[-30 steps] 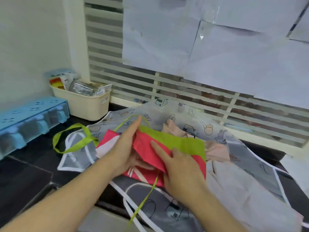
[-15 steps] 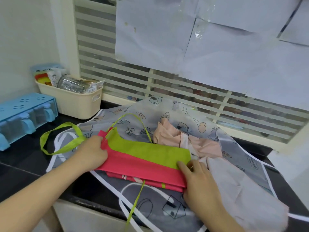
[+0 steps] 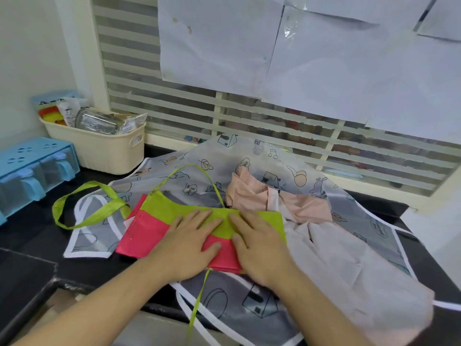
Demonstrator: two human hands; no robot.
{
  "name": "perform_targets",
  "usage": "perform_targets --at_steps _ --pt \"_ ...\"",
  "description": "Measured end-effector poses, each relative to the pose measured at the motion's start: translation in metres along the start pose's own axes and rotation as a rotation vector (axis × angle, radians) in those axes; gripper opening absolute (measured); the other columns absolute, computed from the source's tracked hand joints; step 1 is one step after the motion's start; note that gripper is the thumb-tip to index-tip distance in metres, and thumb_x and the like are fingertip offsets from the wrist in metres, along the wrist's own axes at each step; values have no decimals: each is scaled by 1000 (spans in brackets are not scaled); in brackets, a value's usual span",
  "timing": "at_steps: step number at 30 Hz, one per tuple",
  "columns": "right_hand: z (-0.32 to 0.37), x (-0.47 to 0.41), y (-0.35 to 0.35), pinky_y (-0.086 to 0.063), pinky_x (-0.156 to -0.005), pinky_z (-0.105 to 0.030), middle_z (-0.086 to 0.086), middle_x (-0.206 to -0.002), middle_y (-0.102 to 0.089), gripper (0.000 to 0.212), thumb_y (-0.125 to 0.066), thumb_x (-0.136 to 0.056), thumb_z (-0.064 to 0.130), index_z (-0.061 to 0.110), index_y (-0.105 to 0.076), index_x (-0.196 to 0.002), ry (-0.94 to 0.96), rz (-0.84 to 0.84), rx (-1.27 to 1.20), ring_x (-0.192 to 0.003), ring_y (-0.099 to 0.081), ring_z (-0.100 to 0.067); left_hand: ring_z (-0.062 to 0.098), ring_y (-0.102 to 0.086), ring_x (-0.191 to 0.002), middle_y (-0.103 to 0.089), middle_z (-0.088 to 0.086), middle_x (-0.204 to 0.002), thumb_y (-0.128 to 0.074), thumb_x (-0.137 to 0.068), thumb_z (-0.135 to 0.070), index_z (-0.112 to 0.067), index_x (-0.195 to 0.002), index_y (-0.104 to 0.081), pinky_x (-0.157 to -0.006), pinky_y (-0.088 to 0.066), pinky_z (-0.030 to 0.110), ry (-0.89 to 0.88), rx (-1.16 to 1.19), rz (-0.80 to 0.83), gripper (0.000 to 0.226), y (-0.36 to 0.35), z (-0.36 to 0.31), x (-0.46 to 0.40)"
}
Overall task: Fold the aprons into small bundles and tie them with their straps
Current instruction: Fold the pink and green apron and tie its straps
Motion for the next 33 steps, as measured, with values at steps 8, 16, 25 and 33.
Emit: perform_targets --at_steps 8,16,25,33 --pt "-53 15 -28 5 -129 -34 18 -173 6 71 1 -93 68 51 -1 -162 -115 78 193 -159 9 -7 27 21 -159 21 -16 -170 -7 -84 -92 -58 -156 15 -127 12 55 196 -141 112 82 -18 43 16" --pt "-74 29 -18 -2 -130 -33 5 -174 6 81 -1 -98 65 22 -1 -167 -264 80 150 -160 5 -14 31 22 -158 18 -5 -173 -7 -79 -97 -56 -158 12 -125 13 58 289 -153 81 91 -13 54 28" --pt "-69 57 33 -51 -80 -37 -8 -109 -61 34 -65 -89 34 14 -52 -113 -510 -156 -88 -102 -61 -26 31 21 -158 16 -3 -173 -8 -82 -95 -54 -159 11 -125 13 59 288 -149 65 89 -9 51 31" --pt "-71 64 14 -34 -46 -24 1 -52 -49 9 -64 -94 -1 3 -61 -87 -699 -76 -874 -37 -41 -12 32 22 -158 16 -3 -173 -10 -81 -96 -54 -160 9 -125 13 59 292 -143 78 91 -8 50 31"
Point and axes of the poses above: each hand's wrist, its own x-axis away from the middle knuckle, its own y-axis out of the back of the hand, z = x × y, the point moved 10 cm from there along -x, towards the middle knuckle
